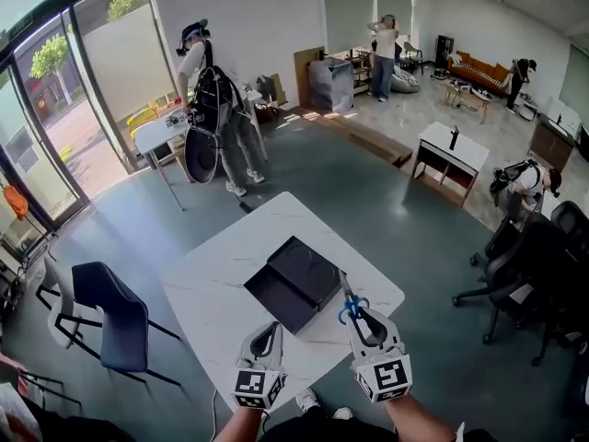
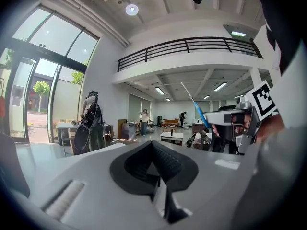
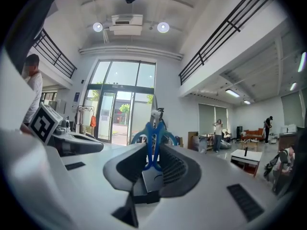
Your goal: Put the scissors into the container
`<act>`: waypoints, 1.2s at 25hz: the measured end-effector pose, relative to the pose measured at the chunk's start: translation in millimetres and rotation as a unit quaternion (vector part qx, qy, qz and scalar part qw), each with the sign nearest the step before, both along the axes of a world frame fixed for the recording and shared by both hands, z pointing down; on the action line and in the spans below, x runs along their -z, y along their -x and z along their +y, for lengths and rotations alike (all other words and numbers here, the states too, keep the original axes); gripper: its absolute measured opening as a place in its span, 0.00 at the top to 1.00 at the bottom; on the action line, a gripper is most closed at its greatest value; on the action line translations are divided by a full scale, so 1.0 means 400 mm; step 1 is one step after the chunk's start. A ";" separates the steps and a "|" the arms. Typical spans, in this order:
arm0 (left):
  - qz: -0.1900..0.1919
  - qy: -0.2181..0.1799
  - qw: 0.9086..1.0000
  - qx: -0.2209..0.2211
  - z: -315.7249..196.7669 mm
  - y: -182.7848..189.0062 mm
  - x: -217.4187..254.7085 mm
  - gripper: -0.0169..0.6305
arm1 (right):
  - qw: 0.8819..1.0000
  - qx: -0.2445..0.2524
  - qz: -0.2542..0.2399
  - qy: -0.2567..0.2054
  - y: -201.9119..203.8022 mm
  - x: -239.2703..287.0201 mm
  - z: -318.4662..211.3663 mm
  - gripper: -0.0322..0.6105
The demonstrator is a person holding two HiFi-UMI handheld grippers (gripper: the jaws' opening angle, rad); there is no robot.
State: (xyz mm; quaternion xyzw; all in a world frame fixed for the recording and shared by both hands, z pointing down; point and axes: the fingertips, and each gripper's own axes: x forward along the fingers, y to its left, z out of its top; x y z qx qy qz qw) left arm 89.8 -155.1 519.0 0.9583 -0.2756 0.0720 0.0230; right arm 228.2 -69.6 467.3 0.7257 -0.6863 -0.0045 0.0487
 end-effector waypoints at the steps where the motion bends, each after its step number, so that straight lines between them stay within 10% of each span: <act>1: -0.001 0.005 1.000 0.004 -0.016 0.008 -0.008 0.96 | 1.000 0.003 0.002 0.003 0.000 -0.002 -0.018 0.82; 30: 0.004 0.033 0.993 0.110 -0.243 0.130 -0.045 0.96 | 0.992 0.110 0.008 0.059 0.046 -0.095 -0.376 0.82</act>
